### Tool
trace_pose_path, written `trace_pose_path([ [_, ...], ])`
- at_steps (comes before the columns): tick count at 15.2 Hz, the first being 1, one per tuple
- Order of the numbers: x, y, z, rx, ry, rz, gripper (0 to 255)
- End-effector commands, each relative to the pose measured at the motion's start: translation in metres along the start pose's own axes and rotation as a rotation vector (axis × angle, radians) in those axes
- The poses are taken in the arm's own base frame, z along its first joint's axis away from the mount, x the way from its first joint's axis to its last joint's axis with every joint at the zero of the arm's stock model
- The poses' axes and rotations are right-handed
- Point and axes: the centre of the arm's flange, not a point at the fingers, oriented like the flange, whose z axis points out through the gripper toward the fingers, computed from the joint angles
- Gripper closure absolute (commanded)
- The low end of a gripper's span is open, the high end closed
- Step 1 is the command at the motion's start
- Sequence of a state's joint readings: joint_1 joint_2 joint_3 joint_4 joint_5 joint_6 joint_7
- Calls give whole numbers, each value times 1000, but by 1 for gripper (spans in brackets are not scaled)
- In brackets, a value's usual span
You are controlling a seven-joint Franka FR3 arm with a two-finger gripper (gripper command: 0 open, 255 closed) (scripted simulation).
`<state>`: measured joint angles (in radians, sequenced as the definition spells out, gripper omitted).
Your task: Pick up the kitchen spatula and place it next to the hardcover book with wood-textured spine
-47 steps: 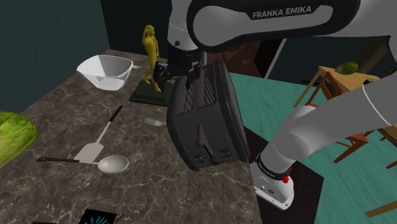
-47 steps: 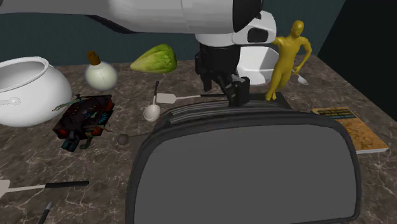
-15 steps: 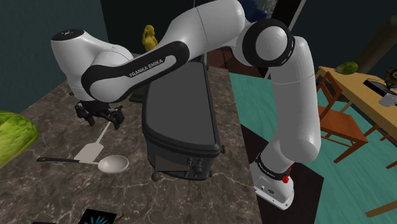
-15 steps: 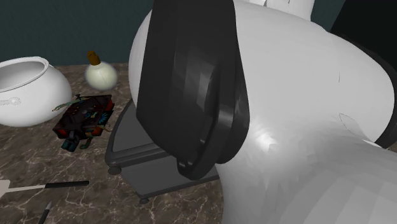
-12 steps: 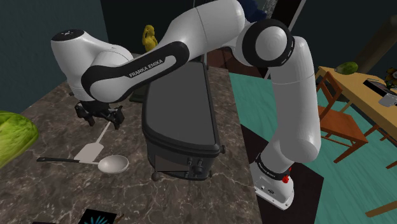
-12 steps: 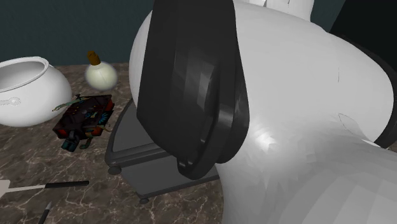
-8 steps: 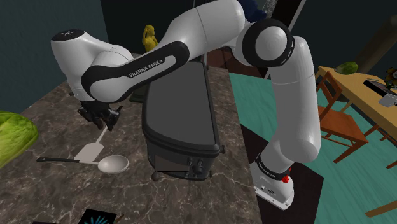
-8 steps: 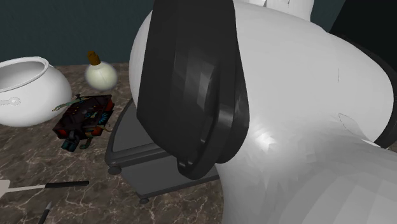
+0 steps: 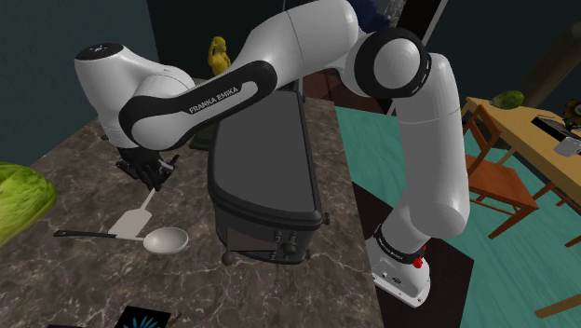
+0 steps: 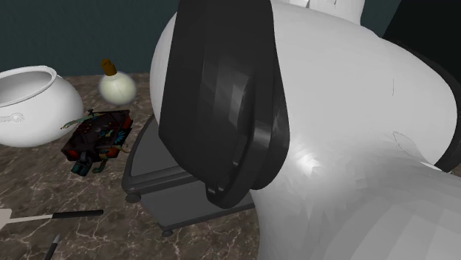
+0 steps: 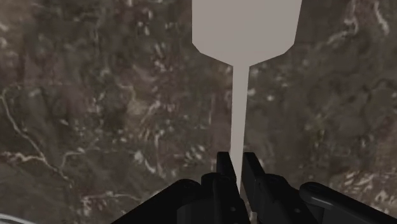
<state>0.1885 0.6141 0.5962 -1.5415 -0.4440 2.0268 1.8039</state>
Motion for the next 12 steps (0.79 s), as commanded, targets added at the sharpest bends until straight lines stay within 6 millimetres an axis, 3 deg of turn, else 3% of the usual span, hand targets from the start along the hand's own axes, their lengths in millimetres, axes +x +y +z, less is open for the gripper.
trace_pose_path([
  [1,0,0,-5,0,0,0,255],
  [12,4,0,-63,0,0,0,255],
])
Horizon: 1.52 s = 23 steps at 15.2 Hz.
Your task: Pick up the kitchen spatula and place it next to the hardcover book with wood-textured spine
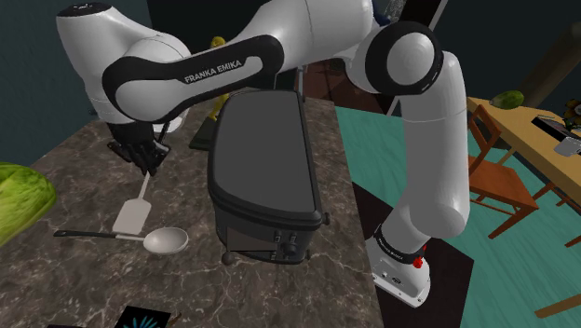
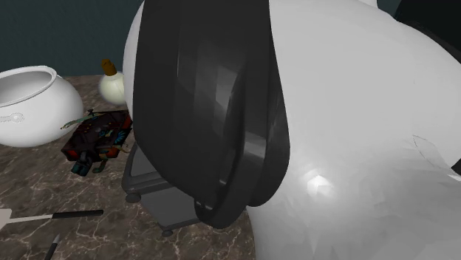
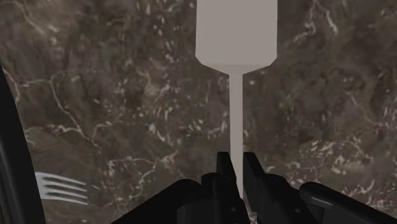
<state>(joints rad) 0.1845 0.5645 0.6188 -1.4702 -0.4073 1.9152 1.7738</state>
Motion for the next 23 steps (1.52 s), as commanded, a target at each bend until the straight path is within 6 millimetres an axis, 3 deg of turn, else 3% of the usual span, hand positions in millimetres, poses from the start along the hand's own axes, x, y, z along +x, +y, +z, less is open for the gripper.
trace_pose_path([
  [1,0,0,-12,0,0,0,255],
  [6,2,0,-35,0,0,0,255],
  [23,161,159,-24,0,0,0,255],
])
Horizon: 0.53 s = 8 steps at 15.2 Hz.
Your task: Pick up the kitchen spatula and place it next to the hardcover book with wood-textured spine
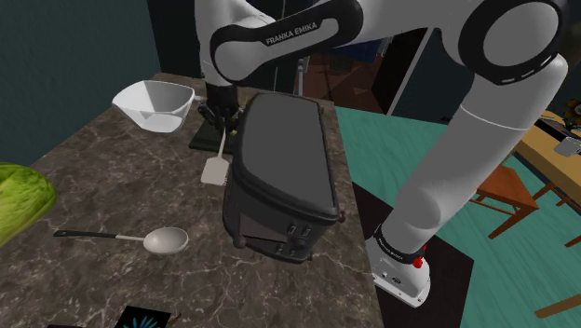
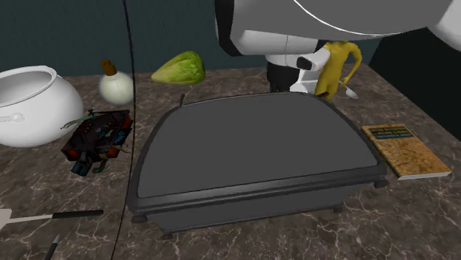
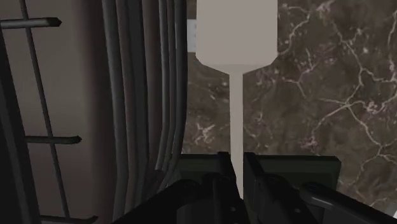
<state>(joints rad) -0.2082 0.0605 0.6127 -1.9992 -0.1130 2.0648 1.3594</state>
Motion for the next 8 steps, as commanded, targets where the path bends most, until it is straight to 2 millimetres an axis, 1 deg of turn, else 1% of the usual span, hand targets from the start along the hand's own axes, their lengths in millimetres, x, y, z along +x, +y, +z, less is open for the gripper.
trace_pose_path([
  [1,20,19,7,-1,-1,-1,255],
  [8,85,84,11,-1,-1,-1,255],
])
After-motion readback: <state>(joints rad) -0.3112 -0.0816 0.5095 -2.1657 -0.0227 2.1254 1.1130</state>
